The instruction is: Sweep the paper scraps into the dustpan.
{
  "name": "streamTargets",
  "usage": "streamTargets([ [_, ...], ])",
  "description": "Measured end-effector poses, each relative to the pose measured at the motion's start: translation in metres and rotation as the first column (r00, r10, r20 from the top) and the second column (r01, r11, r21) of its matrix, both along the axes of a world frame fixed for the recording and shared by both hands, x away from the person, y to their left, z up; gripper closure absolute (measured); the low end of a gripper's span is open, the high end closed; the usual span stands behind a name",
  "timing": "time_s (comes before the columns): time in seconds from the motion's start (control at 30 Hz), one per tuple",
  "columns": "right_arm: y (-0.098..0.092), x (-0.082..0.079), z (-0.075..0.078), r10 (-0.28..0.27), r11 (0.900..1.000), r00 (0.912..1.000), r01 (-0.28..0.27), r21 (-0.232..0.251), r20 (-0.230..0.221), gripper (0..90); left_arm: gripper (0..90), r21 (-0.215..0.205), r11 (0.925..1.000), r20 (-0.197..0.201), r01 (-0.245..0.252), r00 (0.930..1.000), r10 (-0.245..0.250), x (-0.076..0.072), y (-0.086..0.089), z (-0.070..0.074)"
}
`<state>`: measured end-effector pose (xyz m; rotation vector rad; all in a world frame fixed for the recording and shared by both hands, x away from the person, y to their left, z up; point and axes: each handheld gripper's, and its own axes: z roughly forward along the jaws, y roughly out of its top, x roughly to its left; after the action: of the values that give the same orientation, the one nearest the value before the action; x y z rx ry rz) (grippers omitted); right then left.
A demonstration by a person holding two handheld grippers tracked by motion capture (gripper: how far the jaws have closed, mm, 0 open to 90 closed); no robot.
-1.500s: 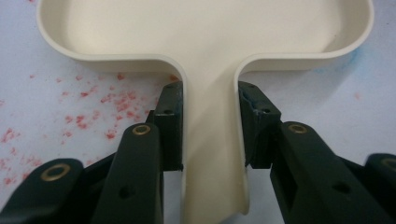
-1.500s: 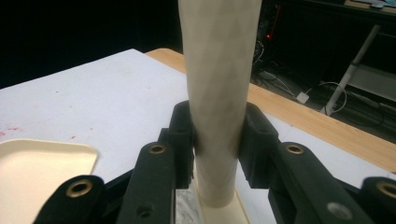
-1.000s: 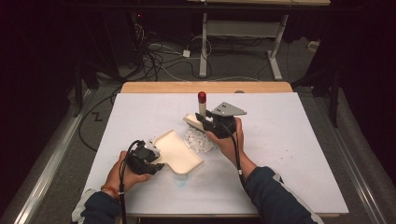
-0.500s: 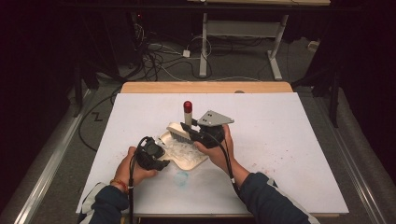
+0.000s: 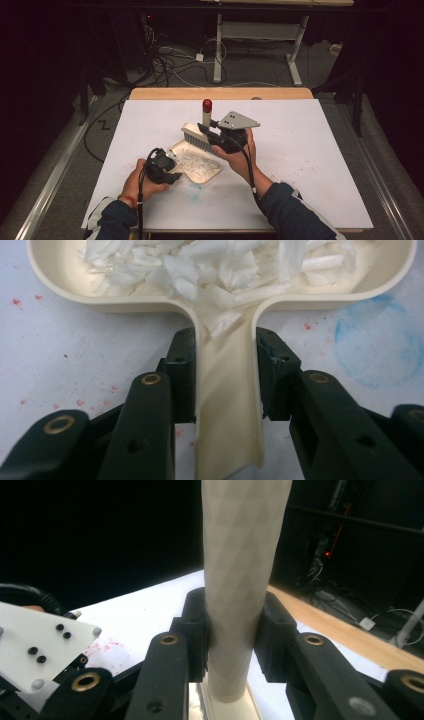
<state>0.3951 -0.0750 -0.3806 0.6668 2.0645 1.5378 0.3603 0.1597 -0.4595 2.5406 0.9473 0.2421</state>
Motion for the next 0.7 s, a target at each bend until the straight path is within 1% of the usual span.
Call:
streamTargets([
  [0.1,-0.009,0.001,0.004,-0.026,1.000,0.9996,0.026,0.005,0.010,70.9,63.3,0.006,1.0000,0.001,0.003,1.0000,-0.003,0.000,0.000,0.000],
  [0.17,-0.015,0.002,0.003,-0.045,0.999,0.9990,0.045,0.004,0.005,70.9,63.3,0.010,0.9999,0.000,0.004,1.0000,-0.004,0.000,-0.001,0.000],
  [0.2,-0.019,0.004,0.002,-0.060,0.998,0.9982,0.060,-0.002,0.006,70.9,63.4,0.007,1.0000,0.001,0.001,1.0000,-0.001,0.000,-0.001,0.000],
  [0.23,-0.021,0.005,0.002,-0.061,0.998,0.9980,0.062,-0.010,0.013,70.9,63.4,0.007,1.0000,-0.001,0.001,1.0000,-0.001,0.000,-0.001,0.000],
  [0.27,-0.023,0.006,0.001,-0.072,0.997,0.9973,0.072,-0.013,0.011,70.9,63.4,0.006,1.0000,0.000,-0.002,1.0000,0.002,0.000,-0.001,0.000],
  [0.37,-0.027,0.010,-0.005,-0.087,0.996,0.9961,0.087,-0.026,-0.015,70.9,63.3,0.008,1.0000,0.000,0.001,1.0000,-0.001,0.000,-0.001,0.000],
  [0.4,-0.028,0.010,-0.007,-0.093,0.995,0.9956,0.093,-0.043,-0.008,70.9,63.3,0.007,1.0000,0.001,-0.001,1.0000,0.001,0.000,-0.001,0.000],
  [0.47,-0.028,0.012,-0.013,-0.123,0.989,0.9924,0.123,-0.084,0.012,70.9,63.4,0.003,1.0000,0.000,-0.005,1.0000,0.005,-0.001,-0.001,0.000],
  [0.5,-0.028,0.014,-0.015,-0.132,0.987,0.9913,0.132,-0.096,0.008,70.9,63.4,0.004,1.0000,-0.001,-0.005,1.0000,0.005,-0.001,-0.001,0.000],
  [0.6,-0.027,0.017,-0.023,-0.128,0.984,0.9916,0.125,-0.124,-0.017,70.9,63.4,0.017,0.9999,-0.010,0.001,0.9999,0.000,-0.003,0.001,0.001],
  [0.7,-0.024,0.013,-0.024,-0.102,0.987,0.9945,0.099,-0.128,-0.021,70.9,63.4,0.018,0.9998,-0.015,0.000,0.9999,0.000,-0.007,0.004,0.001],
])
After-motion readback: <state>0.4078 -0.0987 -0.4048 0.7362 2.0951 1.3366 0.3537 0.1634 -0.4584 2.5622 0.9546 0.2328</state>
